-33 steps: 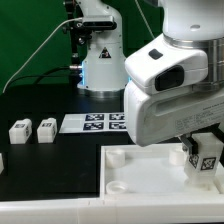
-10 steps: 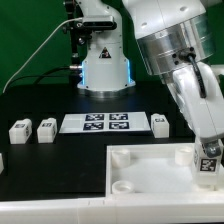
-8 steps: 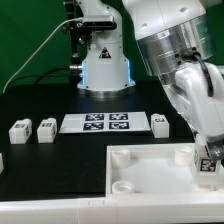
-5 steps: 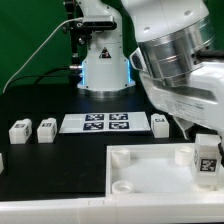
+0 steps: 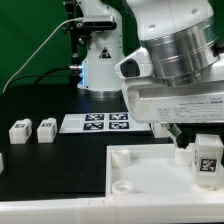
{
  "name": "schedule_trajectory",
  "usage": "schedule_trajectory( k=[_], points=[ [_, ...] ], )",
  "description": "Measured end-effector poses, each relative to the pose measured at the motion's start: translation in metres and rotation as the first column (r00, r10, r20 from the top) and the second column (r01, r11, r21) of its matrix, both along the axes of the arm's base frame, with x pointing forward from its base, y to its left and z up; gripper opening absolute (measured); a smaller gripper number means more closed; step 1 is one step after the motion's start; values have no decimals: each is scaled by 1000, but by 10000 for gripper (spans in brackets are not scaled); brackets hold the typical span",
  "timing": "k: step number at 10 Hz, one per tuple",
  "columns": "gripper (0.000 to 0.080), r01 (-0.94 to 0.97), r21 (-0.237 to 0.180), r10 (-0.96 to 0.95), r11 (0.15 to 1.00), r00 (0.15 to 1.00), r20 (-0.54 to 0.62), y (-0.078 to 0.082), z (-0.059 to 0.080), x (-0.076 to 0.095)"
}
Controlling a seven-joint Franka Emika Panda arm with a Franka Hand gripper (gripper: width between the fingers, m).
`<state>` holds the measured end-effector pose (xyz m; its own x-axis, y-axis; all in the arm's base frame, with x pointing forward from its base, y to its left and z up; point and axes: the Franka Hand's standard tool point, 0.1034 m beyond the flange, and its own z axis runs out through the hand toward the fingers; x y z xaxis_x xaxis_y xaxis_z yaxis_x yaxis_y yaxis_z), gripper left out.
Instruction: Assemble one leg
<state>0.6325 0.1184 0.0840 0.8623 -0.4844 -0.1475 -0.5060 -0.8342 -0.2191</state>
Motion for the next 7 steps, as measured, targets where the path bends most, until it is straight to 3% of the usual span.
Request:
schedule_trajectory(
  k=[2,3,5,6,7],
  points=[
    [649,-234,-62,237,970,970,56,0,-6,2],
    [649,-234,-58,237,971,970,57,1,-6,2],
    [412,-209,-56,212,976,976,52,1,-6,2],
    [412,-124,-51,125,991,992,30,0,-6,1],
    [303,-37,-51,38,998,999,10,-2,-7,1]
  ],
)
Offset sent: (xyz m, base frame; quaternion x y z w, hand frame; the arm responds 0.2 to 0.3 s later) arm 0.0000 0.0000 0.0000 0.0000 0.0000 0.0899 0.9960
